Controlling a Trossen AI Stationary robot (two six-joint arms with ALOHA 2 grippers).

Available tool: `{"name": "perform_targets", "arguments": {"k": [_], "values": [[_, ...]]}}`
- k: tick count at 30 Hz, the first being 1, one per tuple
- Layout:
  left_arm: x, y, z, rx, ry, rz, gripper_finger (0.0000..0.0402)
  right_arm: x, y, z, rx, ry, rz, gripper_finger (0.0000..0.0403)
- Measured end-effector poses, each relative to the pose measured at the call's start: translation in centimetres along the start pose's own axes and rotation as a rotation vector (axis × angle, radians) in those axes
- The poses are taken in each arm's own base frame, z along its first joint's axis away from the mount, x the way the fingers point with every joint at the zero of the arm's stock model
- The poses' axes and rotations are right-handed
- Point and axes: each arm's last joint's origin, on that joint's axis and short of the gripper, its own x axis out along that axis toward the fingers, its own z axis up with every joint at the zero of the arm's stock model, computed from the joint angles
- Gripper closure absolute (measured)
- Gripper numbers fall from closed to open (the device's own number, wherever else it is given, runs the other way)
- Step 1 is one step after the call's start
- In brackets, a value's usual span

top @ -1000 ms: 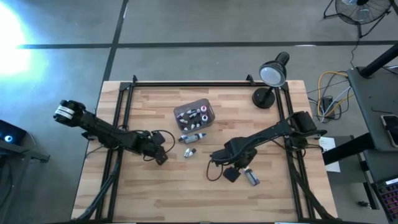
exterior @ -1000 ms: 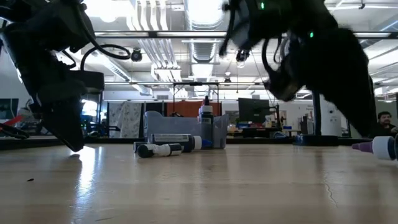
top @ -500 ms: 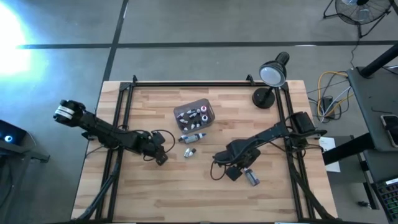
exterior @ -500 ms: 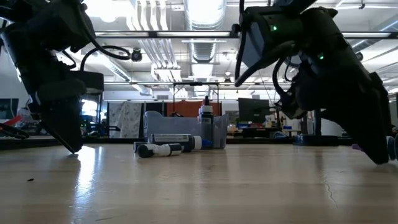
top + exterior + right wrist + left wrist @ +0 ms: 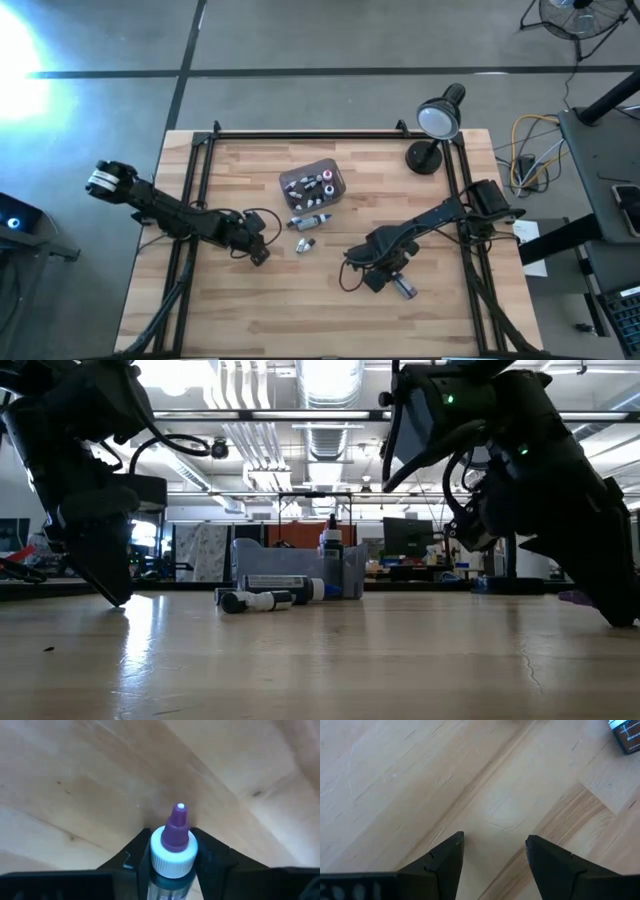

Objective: Pick & Place food coloring
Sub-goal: Put the large purple food coloring bottle into the gray bin

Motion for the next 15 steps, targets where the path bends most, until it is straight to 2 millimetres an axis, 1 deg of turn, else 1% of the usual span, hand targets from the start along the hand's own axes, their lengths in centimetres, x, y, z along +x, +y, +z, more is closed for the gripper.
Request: {"name": "perform_targets", "arguments": {"k": [1, 3, 5, 8, 10, 13, 15], "values": [[0.0, 0.0, 0.0, 0.000, 0.001, 0.000, 0.0209, -0.2, 0.1, 0.0, -0.003, -0.022, -0.006, 0.0297], [0.0, 0.0, 0.0, 0.001, 0.006, -0.001, 0.0209, -1.1, 0.3, 0.0, -0.006, -0.120, -0.023, 0.0297], [0.0, 0.0, -0.1, 0.002, 0.018, -0.001, 0.0209, -3.1, 0.6, 0.1, 0.014, -0.270, 0.001, 0.0297], [-0.1, 0.2, -0.2, -0.009, 0.045, 0.013, 0.0209, -7.5, 0.6, 0.4, 0.059, -0.551, 0.064, 0.0297], [-0.1, 0.3, -0.3, -0.021, 0.056, 0.020, 0.0209, -10.5, 0.5, 0.9, 0.071, -0.761, 0.141, 0.0297], [-0.1, 0.3, -0.3, -0.044, 0.063, 0.023, 0.0209, -14.8, 0.1, 2.4, 0.046, -1.042, 0.288, 0.0297], [-0.1, 0.4, -0.4, -0.068, 0.066, 0.024, 0.0209, -17.0, 0.0, 4.0, 0.000, -1.183, 0.381, 0.0297]]}}
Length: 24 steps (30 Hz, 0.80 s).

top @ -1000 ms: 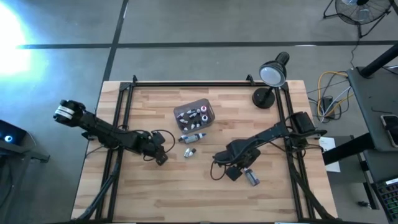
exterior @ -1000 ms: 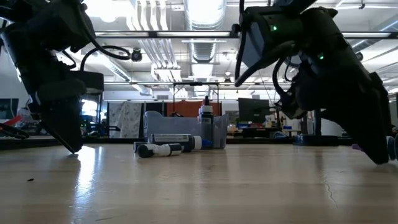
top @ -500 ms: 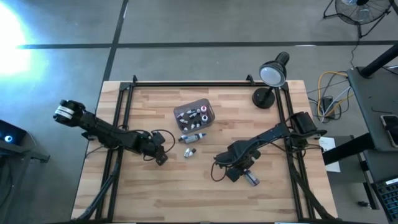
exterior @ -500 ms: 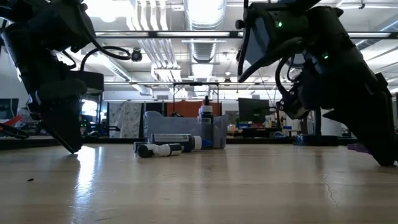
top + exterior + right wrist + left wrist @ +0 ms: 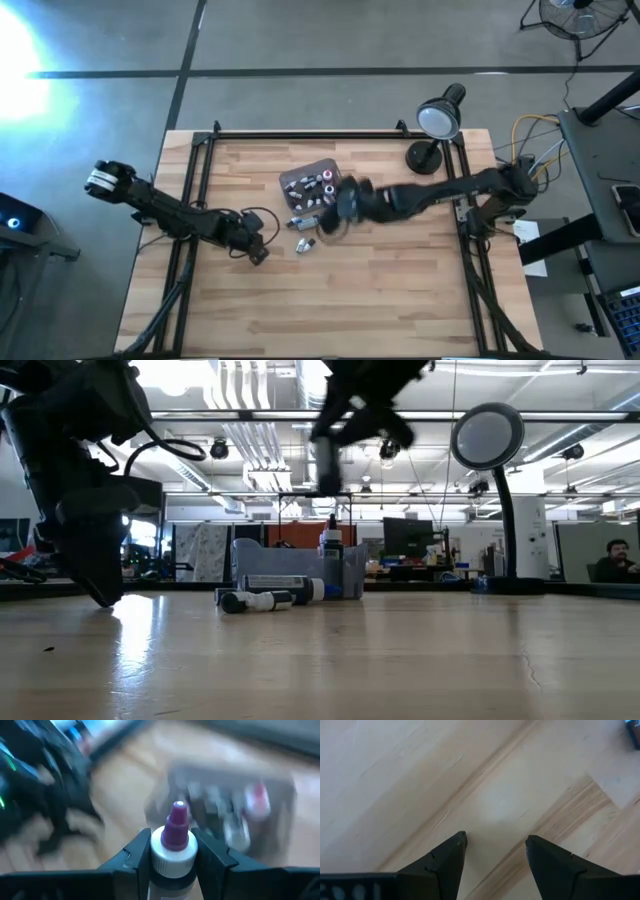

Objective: Pick & Place food coloring
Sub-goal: Put the large purple food coloring bottle into the gray bin

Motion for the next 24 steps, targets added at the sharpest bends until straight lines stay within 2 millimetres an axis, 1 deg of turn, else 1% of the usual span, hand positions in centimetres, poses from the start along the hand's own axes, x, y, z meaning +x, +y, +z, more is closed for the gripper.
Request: {"name": "perform_targets", "arguments": {"k": [3, 7, 12, 19, 22, 24], "values": [[-0.2, 0.0, -0.1, -0.033, 0.003, -0.009, 0.0209, 2.0, -0.3, 2.4, -0.036, -0.120, 0.089, 0.0297], [-0.8, 0.0, -0.6, -0.067, 0.016, -0.033, 0.0209, 5.3, -1.5, 3.6, -0.031, -0.184, 0.092, 0.0297], [-1.7, -0.2, -1.1, -0.096, 0.017, -0.079, 0.0209, 9.3, -2.8, 3.5, -0.075, -0.168, 0.106, 0.0297], [-2.4, -0.1, -1.2, -0.127, 0.000, -0.097, 0.0209, 14.4, -3.1, 3.4, -0.178, -0.167, 0.076, 0.0297], [-2.5, -0.1, -1.2, -0.129, -0.003, -0.103, 0.0209, 16.3, -3.5, 4.0, -0.210, -0.175, 0.044, 0.0297], [-2.6, -0.1, -1.2, -0.128, -0.002, -0.102, 0.0209, 17.1, -3.6, 4.4, -0.218, -0.192, 0.018, 0.0297]]}}
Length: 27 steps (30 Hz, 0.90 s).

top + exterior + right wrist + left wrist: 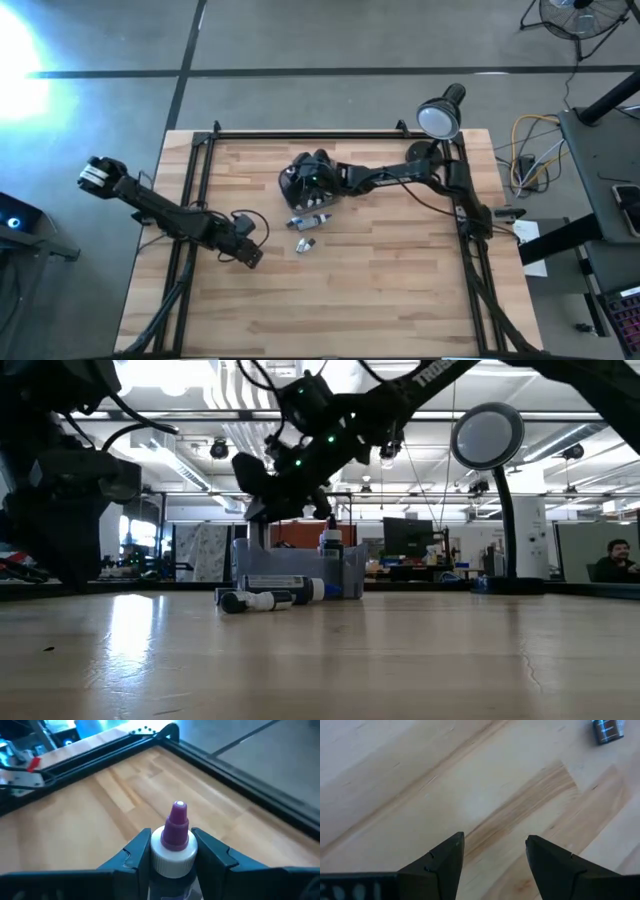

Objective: Pick & Place food coloring
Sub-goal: Put the large purple food coloring bottle into the gray bin

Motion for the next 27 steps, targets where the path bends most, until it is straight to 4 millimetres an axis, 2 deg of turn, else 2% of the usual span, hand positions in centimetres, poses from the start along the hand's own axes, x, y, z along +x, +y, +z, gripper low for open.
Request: {"name": "perform_targets", "arguments": {"k": [7, 12, 16, 27], "values": [[0.0, 0.0, -0.1, -0.004, 0.006, -0.002, 0.0209, 2.3, -1.2, -1.0, -0.017, 0.028, -0.060, 0.0297], [-0.1, 0.2, -0.3, 0.005, 0.031, 0.018, 0.0209, 2.4, -1.2, -2.3, -0.010, 0.037, -0.072, 0.0297], [-0.1, 0.5, -0.4, 0.025, 0.041, 0.051, 0.0209, 2.4, -1.5, -2.4, -0.004, 0.037, -0.091, 0.0296], [-0.1, 0.9, -0.5, 0.077, 0.052, 0.084, 0.0209, 2.2, -0.9, -3.1, -0.038, 0.061, -0.087, 0.0207]]}}
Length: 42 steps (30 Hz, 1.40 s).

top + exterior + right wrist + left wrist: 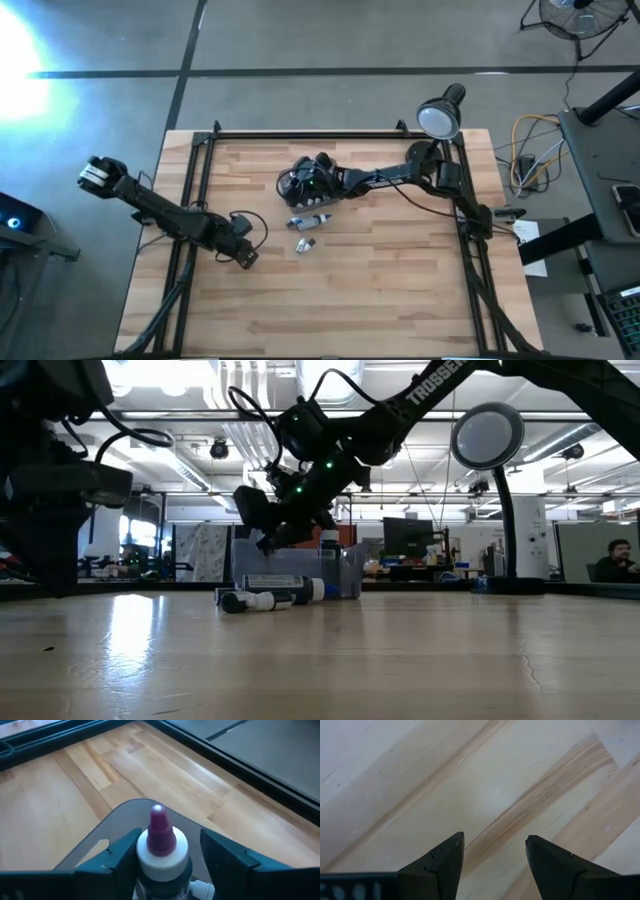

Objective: Pick & Place food coloring
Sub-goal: Put the large purple food coloring bottle into the gray bin, then put the large blue food coloring bottle into the gray bin

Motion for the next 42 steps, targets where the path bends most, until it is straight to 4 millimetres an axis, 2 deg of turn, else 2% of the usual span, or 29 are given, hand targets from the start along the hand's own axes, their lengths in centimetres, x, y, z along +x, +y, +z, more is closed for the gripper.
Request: {"name": "perform_targets", "arguments": {"k": [17, 24, 28, 31, 34, 37, 39, 42], "values": [[0.0, 0.1, 0.0, 0.007, 0.003, 0.009, 0.0209, -1.3, -0.3, -0.1, -0.125, 0.101, -0.021, 0.0136], [0.0, 0.1, 0.0, 0.006, 0.002, 0.009, 0.0209, -3.1, -0.3, 2.0, -0.170, 0.061, -0.008, 0.0110], [0.0, 0.1, 0.0, 0.006, 0.001, 0.009, 0.0209, -4.9, -0.5, 3.8, -0.211, 0.026, 0.003, 0.0096], [0.0, 0.1, 0.0, 0.005, -0.001, 0.010, 0.0209, -7.6, -0.4, 5.7, -0.273, -0.002, 0.020, 0.0088], [0.0, 0.1, 0.0, 0.005, -0.003, 0.007, 0.0209, -10.8, -0.2, 6.6, -0.410, 0.037, 0.041, 0.0086], [0.0, 0.1, 0.0, 0.005, -0.013, 0.010, 0.0209, -13.5, 0.3, 5.2, -0.520, 0.169, 0.141, 0.0087], [0.0, 0.1, 0.1, 0.005, -0.026, 0.015, 0.0209, -14.7, 0.8, 2.7, -0.547, 0.290, 0.223, 0.0091], [0.0, 0.1, 0.1, 0.004, -0.037, 0.018, 0.0209, -15.9, 1.8, -2.0, -0.543, 0.432, 0.288, 0.0100]]}}
